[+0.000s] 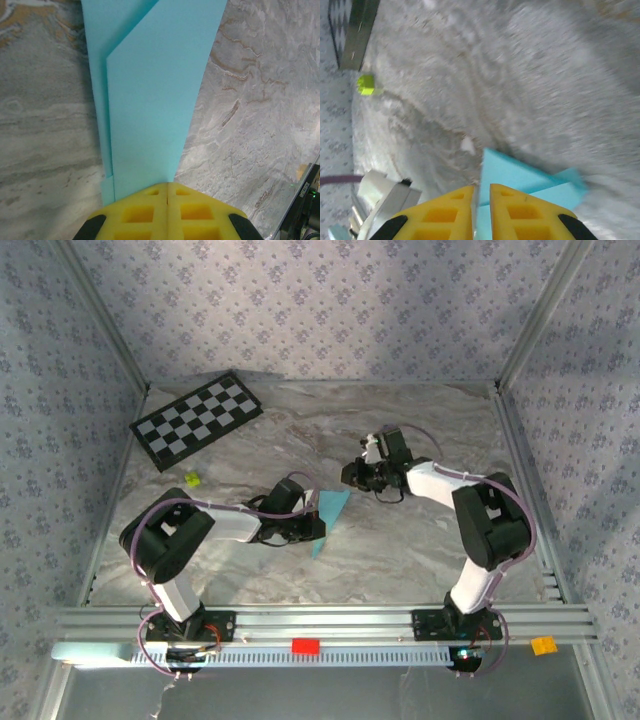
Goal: Fold a paper plane with a square sheet of paper (pick it up from the middle)
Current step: Fold the wing for the fifth time at the center of the table.
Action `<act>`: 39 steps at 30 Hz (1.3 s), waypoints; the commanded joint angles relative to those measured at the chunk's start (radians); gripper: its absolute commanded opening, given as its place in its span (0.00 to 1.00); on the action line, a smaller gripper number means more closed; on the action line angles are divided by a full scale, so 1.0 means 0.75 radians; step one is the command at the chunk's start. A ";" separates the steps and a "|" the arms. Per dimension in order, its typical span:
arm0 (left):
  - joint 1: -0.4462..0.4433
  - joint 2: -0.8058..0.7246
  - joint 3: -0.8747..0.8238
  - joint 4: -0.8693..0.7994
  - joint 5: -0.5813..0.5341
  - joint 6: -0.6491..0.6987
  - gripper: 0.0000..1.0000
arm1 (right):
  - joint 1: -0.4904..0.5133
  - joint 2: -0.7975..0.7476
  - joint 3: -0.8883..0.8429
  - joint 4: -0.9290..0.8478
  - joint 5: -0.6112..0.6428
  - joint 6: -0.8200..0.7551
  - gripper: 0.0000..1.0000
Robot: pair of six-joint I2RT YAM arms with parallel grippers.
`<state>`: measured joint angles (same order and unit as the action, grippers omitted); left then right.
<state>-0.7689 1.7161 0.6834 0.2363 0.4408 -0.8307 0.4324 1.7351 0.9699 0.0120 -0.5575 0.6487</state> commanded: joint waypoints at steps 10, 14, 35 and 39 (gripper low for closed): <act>-0.024 0.000 -0.063 -0.213 -0.045 -0.007 0.00 | 0.172 0.110 -0.182 0.073 0.071 0.129 0.06; -0.025 -0.057 -0.063 -0.187 0.009 -0.028 0.00 | 0.148 0.131 -0.217 0.063 0.108 0.126 0.01; -0.060 -0.123 0.040 -0.282 0.017 -0.059 0.15 | 0.140 0.133 -0.225 0.035 0.115 0.105 0.00; -0.104 -0.108 -0.061 -0.289 -0.003 -0.080 0.14 | 0.139 0.117 -0.223 0.030 0.117 0.110 0.00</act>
<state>-0.8249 1.6283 0.6872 0.0639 0.4442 -0.8841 0.5446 1.8050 0.8265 0.1020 -0.5537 0.7341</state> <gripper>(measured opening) 0.142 0.050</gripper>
